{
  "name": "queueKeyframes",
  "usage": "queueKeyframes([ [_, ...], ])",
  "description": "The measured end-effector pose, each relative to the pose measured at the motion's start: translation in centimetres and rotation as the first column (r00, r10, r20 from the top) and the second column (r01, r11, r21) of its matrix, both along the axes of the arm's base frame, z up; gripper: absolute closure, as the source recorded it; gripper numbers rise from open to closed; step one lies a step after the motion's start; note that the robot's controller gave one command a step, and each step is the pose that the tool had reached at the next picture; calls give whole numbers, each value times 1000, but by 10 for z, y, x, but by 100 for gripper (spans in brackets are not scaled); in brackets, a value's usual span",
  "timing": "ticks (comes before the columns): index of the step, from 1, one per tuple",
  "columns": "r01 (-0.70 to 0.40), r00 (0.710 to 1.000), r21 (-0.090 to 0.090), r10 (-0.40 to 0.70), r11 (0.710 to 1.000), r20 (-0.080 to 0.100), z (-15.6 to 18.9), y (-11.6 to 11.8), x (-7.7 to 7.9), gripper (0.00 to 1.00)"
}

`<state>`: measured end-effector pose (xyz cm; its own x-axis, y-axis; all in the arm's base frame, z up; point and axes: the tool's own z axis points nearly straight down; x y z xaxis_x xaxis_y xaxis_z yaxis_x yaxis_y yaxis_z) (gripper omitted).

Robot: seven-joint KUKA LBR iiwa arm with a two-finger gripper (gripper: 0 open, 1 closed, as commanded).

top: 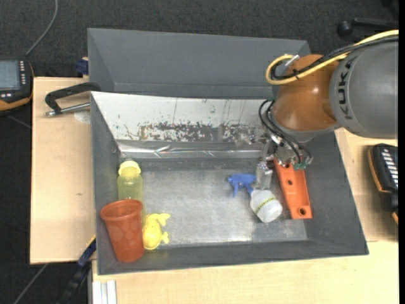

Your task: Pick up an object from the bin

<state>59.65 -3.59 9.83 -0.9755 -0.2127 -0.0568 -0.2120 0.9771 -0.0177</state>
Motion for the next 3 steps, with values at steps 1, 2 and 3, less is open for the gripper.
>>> queueKeyframes([
  [1, 86, 996, 7, -86, 996, 1, -26, 44, -5, 100],
  [2, 86, 996, 7, -86, 996, 1, -27, 44, -5, 100],
  [3, 39, 999, 6, -39, 999, 7, -26, 45, 4, 100],
])
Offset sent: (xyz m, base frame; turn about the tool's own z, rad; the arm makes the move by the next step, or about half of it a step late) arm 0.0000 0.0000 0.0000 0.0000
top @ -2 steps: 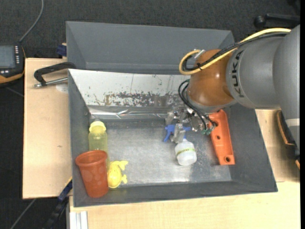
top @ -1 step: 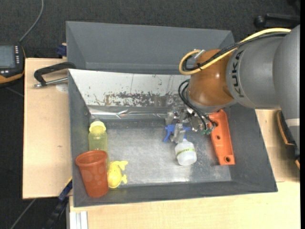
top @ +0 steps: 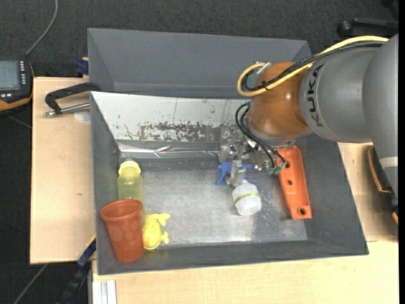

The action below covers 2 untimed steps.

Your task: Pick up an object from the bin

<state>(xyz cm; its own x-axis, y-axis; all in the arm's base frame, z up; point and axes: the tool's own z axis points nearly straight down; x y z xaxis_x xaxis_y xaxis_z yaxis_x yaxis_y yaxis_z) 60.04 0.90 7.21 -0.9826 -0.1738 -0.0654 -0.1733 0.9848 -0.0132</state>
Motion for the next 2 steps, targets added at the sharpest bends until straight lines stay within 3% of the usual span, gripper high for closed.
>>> queueKeyframes([
  [1, 0, 1000, 0, 0, 1000, 0, 0, 0, 0, 100],
  [2, -31, 1000, -1, 31, 1000, 7, 99, 1, -2, 100],
])
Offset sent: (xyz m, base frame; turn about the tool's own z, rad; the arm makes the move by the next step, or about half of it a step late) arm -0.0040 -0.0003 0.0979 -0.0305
